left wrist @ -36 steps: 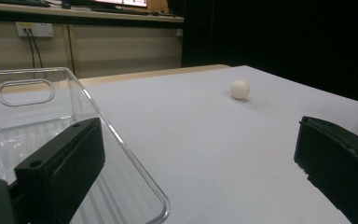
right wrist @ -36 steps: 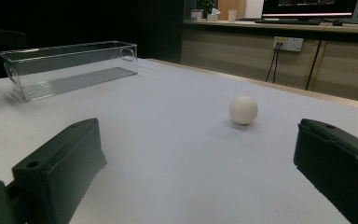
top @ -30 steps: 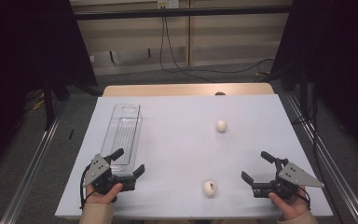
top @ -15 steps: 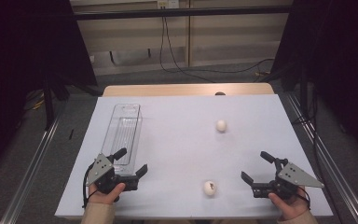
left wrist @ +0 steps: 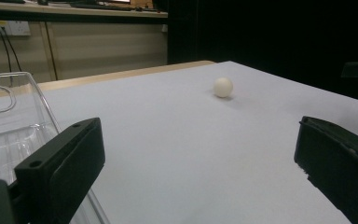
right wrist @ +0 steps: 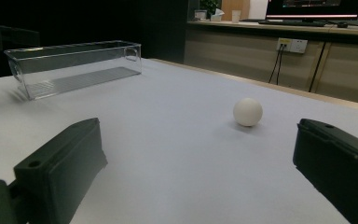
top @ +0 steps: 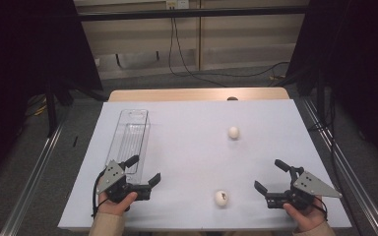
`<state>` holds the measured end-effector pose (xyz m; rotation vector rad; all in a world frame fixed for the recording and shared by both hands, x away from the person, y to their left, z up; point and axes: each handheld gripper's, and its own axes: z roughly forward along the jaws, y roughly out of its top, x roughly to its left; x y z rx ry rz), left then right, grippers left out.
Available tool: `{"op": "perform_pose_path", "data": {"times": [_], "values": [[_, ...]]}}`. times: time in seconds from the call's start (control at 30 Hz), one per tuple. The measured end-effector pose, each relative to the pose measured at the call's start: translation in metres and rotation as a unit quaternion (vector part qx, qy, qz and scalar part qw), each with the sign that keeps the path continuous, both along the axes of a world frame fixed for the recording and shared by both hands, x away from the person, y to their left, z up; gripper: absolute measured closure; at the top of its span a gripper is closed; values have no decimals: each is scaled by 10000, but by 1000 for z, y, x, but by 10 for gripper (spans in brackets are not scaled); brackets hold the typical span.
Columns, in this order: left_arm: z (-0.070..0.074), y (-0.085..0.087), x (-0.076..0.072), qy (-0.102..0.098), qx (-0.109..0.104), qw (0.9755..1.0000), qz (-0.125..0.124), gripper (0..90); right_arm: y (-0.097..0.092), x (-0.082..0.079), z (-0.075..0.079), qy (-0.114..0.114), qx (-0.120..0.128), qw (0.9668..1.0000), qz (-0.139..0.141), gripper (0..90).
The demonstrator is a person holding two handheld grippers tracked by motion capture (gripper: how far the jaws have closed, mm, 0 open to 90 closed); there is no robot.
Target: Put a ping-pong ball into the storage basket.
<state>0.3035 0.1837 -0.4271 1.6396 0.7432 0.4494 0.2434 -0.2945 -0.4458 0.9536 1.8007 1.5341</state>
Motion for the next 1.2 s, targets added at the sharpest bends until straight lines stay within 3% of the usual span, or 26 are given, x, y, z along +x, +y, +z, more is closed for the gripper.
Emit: {"op": "perform_pose_path", "data": {"times": [0.97, 1.2], "values": [[-2, -20, 3, 11, 205, 9994, -271, 17, 1, 0, 0, -26, -30, 10000, 26, 15], [-3, -28, 4, 105, 196, 9991, -351, 17, 0, 0, 1, -41, -31, 10000, 25, 16]]}}
